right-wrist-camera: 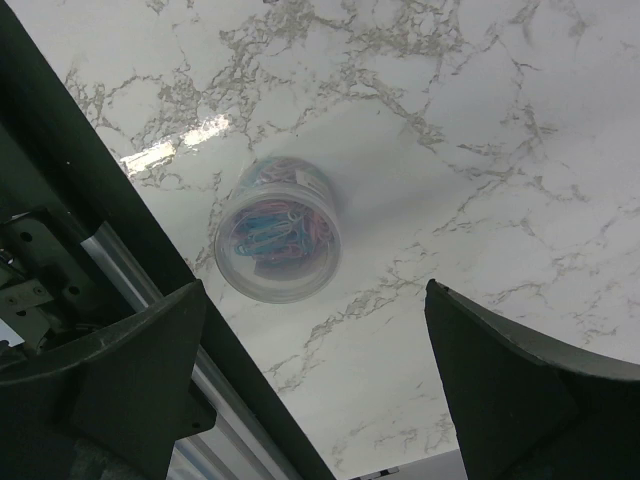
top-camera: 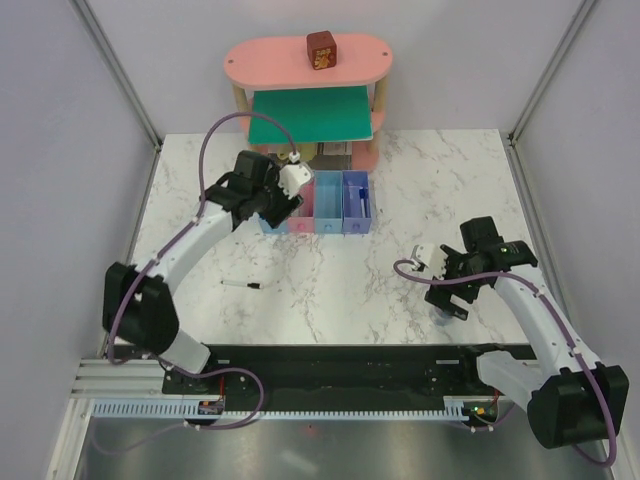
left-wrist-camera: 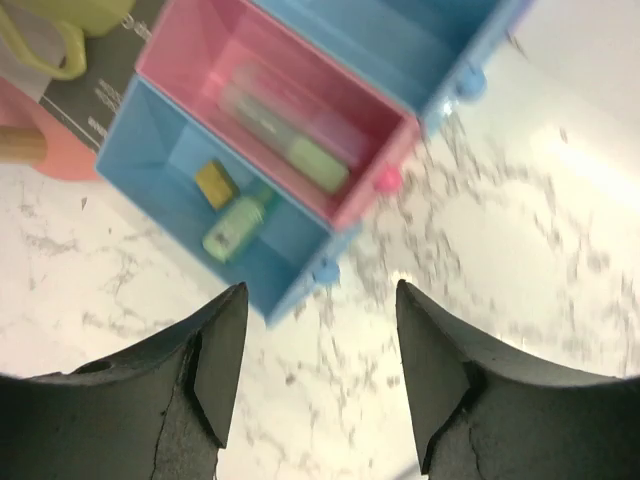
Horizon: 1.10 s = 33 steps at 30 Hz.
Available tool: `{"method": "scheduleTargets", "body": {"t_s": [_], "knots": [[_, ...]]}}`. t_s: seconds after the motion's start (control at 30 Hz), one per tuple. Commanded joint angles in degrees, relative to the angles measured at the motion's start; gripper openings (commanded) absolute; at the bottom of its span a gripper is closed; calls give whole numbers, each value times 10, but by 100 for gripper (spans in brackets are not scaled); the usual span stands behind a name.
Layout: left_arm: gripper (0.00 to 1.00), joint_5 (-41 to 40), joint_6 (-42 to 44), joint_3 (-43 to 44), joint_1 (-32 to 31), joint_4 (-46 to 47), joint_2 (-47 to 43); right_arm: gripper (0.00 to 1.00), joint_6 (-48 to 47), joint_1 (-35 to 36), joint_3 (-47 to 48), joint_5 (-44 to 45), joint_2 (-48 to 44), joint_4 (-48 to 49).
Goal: Sort the stationery into containers
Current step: Pick up the stationery from the center of the board.
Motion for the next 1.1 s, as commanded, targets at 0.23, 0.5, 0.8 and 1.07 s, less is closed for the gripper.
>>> {"method": "scheduleTargets", "body": {"t_s": [0.23, 0.5, 0.8, 1.07], "knots": [[75, -15, 362, -318, 4, -48, -241, 98, -43, -3, -41, -23, 23, 14], [73, -14, 427, -376, 34, -30, -223, 98, -53, -2, -50, -20, 42, 35], [72, -8, 481, -394, 77, -2, -196, 98, -42, -3, -64, -26, 66, 64], [71, -1, 503, -414, 91, 26, -168, 54, -39, -2, -55, -14, 71, 60]]}}
